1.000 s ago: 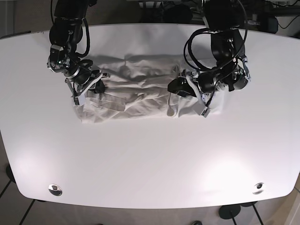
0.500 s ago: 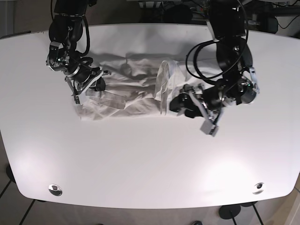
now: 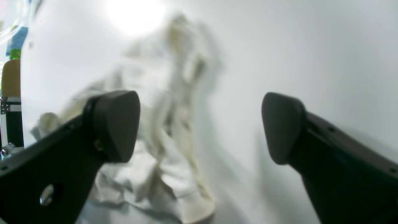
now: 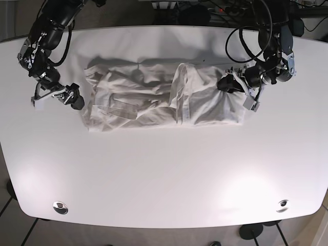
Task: Fold the T-shirt properly
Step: 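Fold the strip's end with the left gripper toward the right gripper, then push both strip halves together with both grippers into a bundle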
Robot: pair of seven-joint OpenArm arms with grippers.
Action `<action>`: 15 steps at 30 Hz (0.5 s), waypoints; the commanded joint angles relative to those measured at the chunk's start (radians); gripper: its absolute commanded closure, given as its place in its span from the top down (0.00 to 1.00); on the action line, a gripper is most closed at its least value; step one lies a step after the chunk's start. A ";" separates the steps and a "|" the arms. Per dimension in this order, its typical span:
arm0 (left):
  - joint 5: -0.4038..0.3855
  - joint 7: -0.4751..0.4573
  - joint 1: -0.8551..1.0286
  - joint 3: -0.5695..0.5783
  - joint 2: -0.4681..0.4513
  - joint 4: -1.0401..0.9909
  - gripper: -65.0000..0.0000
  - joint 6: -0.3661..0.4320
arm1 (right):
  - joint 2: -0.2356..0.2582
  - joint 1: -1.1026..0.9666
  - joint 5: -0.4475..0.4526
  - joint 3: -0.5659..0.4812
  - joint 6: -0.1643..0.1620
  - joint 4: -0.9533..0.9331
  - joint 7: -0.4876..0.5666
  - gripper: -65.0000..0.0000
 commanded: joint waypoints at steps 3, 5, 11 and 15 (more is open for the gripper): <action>0.001 0.001 -0.009 -0.001 -0.010 0.009 0.19 -0.006 | -0.030 0.018 0.018 -0.091 0.013 -0.019 0.015 0.91; 0.001 0.001 -0.011 -0.001 -0.008 0.009 0.19 -0.006 | -0.039 0.004 0.018 -0.161 0.007 -0.021 0.021 0.91; 0.000 0.001 -0.012 -0.001 -0.008 0.009 0.19 -0.003 | -0.055 0.002 0.016 -0.283 0.006 -0.022 0.087 0.68; 0.001 0.001 -0.014 0.003 -0.001 0.004 0.19 0.000 | -0.041 0.002 0.007 -0.287 0.004 -0.014 0.095 0.02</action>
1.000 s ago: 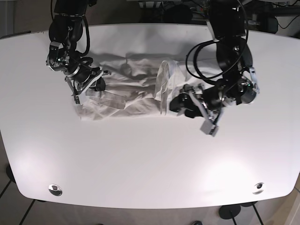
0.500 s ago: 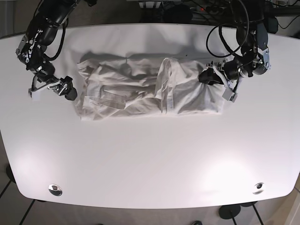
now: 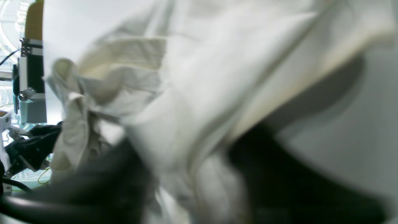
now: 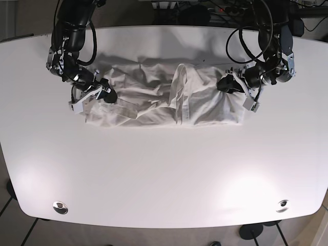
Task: Fold the T-shirt properly
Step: 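Push both strip halves together with both grippers into a bundle, then grasp the white shirt bundle with both grippers and lift it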
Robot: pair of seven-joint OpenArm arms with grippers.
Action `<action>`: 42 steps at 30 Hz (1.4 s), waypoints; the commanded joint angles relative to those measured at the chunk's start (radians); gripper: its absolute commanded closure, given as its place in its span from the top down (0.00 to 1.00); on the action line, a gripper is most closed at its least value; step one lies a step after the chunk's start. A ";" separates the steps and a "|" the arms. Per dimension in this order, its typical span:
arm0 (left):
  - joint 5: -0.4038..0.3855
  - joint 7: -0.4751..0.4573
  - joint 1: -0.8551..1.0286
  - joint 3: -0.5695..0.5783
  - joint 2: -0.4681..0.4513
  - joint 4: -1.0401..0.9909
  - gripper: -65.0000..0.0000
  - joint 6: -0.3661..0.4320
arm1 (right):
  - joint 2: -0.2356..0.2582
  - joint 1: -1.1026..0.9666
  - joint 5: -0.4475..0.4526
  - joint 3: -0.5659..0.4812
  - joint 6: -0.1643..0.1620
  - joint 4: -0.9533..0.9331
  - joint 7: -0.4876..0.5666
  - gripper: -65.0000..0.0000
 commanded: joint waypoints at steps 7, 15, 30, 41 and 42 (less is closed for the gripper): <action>0.001 -0.001 -0.014 0.067 0.102 0.003 0.19 0.151 | 0.032 -0.070 -0.136 -0.040 -0.025 0.392 0.006 0.03; 0.179 -0.003 -0.062 0.165 0.254 -0.007 0.19 0.153 | 0.038 -0.087 -0.134 -0.241 -0.073 0.610 -0.019 0.03; 0.300 -0.003 -0.060 0.161 0.309 0.003 0.19 0.145 | -0.033 0.209 -0.145 -0.606 -0.074 0.125 0.046 0.07; 0.024 -0.015 -0.009 -0.152 0.251 0.289 0.19 0.144 | -0.027 0.191 -0.133 -0.642 -0.074 0.250 0.041 0.94; -0.028 -0.013 0.006 -0.206 0.224 0.322 0.19 0.144 | -0.050 0.192 -0.137 -0.660 -0.074 0.244 0.041 0.94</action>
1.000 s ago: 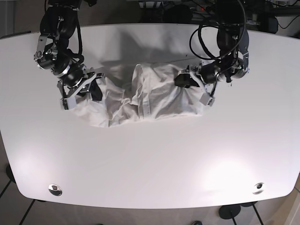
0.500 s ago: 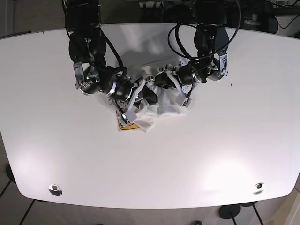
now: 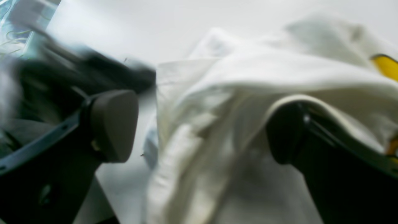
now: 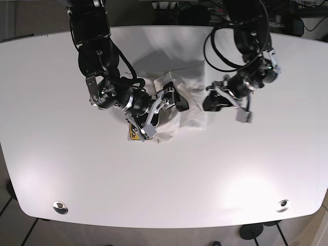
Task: Fold the T-shirt properly
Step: 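Grasp the white shirt bundle with both grippers and lift it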
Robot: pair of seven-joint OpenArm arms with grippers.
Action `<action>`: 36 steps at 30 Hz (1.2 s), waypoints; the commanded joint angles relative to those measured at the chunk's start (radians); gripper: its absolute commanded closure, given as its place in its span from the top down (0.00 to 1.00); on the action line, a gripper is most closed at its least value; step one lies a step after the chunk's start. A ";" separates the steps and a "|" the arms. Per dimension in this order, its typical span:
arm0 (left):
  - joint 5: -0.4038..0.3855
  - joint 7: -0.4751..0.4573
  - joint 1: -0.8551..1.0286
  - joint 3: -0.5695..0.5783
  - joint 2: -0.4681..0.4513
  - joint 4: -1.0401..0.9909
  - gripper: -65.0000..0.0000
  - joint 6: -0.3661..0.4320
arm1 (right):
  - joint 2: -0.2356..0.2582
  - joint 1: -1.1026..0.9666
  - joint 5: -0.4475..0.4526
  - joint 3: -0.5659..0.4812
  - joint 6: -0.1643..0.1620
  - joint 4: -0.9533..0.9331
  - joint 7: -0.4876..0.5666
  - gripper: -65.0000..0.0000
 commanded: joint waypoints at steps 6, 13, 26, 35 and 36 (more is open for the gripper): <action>-0.220 -0.005 0.150 -0.335 -0.282 0.114 0.19 -0.002 | -0.237 0.143 0.024 -0.142 0.007 -0.195 0.023 0.94; -0.221 -0.005 0.178 -0.263 -0.304 0.121 0.19 -0.002 | -0.200 0.114 0.024 -0.053 0.007 -0.022 0.023 0.94; -0.217 -0.008 0.086 0.262 -0.169 0.114 0.19 0.004 | -0.047 0.203 0.013 0.200 0.007 -0.164 0.032 0.28; -0.048 -0.008 0.159 0.331 -0.172 0.095 0.19 -0.002 | -0.058 0.317 -0.144 0.011 0.007 -0.514 0.331 0.18; -0.028 -0.008 0.159 0.331 -0.178 0.057 0.19 -0.002 | -0.058 0.318 -0.167 0.010 0.009 -0.553 0.364 0.18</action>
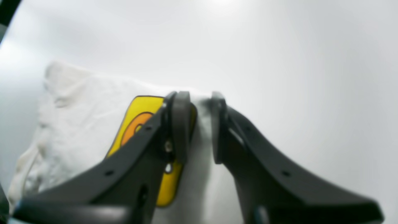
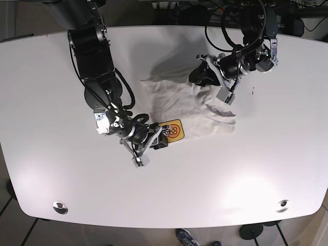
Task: Fold the T-shirt properly
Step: 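Grasp the white shirt bundle with both grippers and lift it, then carry the white bundle with the left gripper to the table edge, release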
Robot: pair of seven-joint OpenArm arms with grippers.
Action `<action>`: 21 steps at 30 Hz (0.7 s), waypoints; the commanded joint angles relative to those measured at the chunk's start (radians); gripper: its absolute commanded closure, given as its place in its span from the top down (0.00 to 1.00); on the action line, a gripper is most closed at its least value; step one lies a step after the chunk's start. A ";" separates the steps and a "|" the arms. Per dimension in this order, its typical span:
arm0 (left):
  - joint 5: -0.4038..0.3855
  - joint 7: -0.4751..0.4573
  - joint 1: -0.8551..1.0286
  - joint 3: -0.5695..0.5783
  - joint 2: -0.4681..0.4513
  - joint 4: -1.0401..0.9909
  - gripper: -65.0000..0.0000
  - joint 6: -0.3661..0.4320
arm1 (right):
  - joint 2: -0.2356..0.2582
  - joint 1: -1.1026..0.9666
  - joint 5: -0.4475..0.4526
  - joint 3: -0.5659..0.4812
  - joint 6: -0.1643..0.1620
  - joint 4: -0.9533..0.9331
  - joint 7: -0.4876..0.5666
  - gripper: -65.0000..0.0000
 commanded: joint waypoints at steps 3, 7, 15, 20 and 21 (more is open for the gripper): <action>0.005 -0.016 -0.010 -0.034 -0.042 -0.098 0.19 -0.005 | 0.000 0.032 -0.068 0.004 0.015 -0.068 0.114 0.18; 0.006 -0.016 -0.104 -0.035 -0.080 -0.232 0.19 -0.005 | 0.036 0.017 -0.081 0.004 0.016 -0.106 0.130 0.18; 0.241 -0.112 -0.452 -0.011 -0.049 -0.612 0.19 -0.005 | 0.184 -0.123 0.032 0.004 0.016 -0.009 0.150 0.18; 0.322 -0.290 -0.663 0.110 -0.043 -0.864 0.19 -0.005 | 0.210 -0.221 0.026 0.000 0.016 0.092 0.150 0.18; 0.324 -0.306 -0.687 0.133 -0.043 -0.879 0.19 -0.005 | 0.210 -0.244 0.026 -0.002 0.016 0.113 0.148 0.18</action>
